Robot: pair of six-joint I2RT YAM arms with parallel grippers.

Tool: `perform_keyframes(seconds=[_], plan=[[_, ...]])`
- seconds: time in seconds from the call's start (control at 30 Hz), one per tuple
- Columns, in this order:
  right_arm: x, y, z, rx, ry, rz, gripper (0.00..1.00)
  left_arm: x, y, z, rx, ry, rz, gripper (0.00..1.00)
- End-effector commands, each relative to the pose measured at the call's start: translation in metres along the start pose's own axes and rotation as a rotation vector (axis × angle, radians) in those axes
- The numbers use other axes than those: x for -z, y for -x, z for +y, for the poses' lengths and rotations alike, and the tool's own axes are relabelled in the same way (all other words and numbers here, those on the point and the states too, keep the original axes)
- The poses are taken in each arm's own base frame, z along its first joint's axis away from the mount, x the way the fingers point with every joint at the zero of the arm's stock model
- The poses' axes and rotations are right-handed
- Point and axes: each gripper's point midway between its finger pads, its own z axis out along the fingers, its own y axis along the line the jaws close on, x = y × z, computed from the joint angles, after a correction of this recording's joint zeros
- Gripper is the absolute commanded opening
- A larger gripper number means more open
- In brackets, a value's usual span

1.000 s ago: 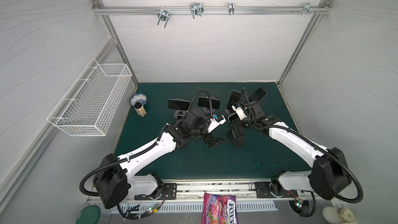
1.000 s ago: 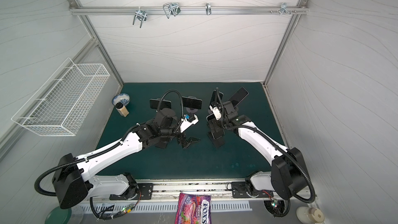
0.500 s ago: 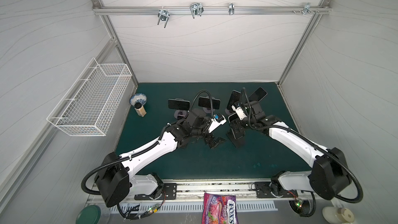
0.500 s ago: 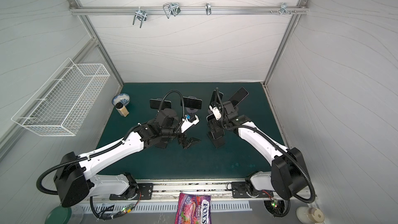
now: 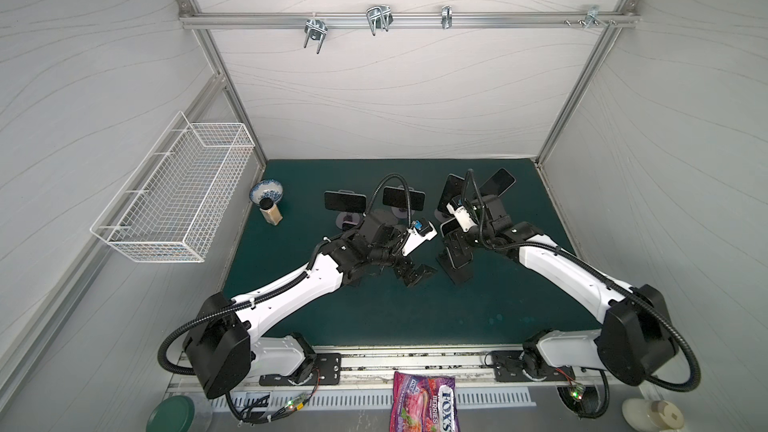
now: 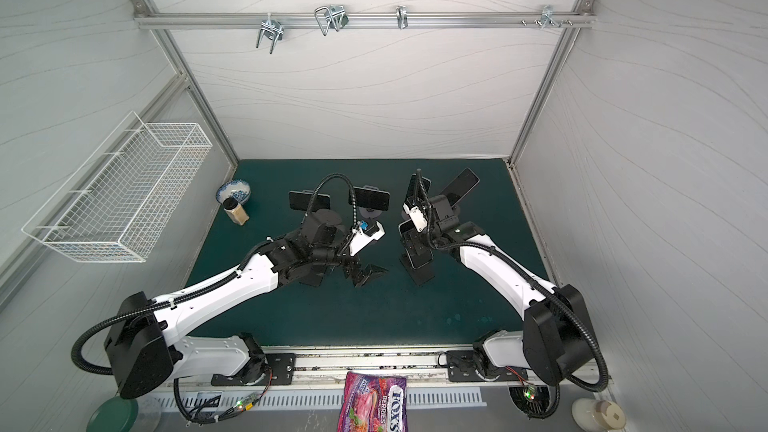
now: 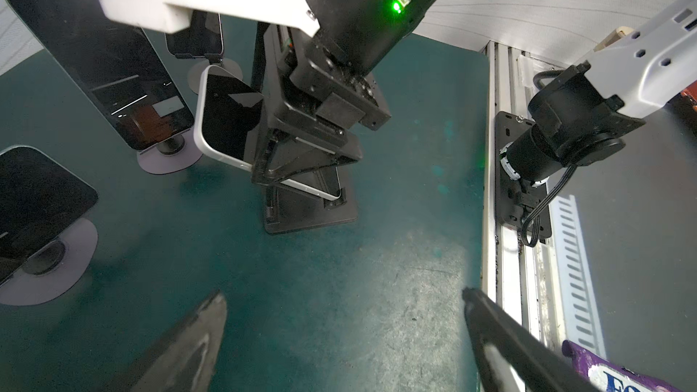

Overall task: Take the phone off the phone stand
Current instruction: 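Close the right gripper on the top edge of the white-framed phone, then lift the white-framed phone up off the black stand with the right gripper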

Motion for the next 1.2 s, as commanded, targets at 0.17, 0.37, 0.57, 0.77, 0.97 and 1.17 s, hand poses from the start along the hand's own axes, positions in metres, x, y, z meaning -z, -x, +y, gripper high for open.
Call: perform_keyframes(seconds=[0.17, 0.37, 0.57, 0.77, 0.97, 1.17], plan=[[0.016, 0.018, 0.007, 0.034, 0.017, -0.07, 0.75, 0.004, 0.029, -0.002, -0.035, -0.014, -0.073, 0.99], [0.02, 0.021, 0.007, 0.036, 0.013, -0.082, 0.74, 0.003, 0.03, -0.002, -0.037, -0.013, -0.076, 0.99], [0.027, 0.027, 0.007, 0.04, 0.006, -0.097, 0.73, 0.003, 0.033, -0.002, -0.033, -0.014, -0.088, 0.99], [0.039, 0.037, 0.008, 0.041, 0.004, -0.131, 0.71, 0.003, 0.036, -0.002, -0.028, -0.015, -0.105, 0.99], [0.053, 0.047, 0.01, 0.023, 0.006, -0.161, 0.7, -0.001, 0.032, 0.0, -0.014, -0.012, -0.101, 0.99], [0.073, 0.053, 0.012, 0.006, 0.002, -0.181, 0.7, 0.004, 0.039, 0.002, 0.021, 0.01, -0.123, 0.99]])
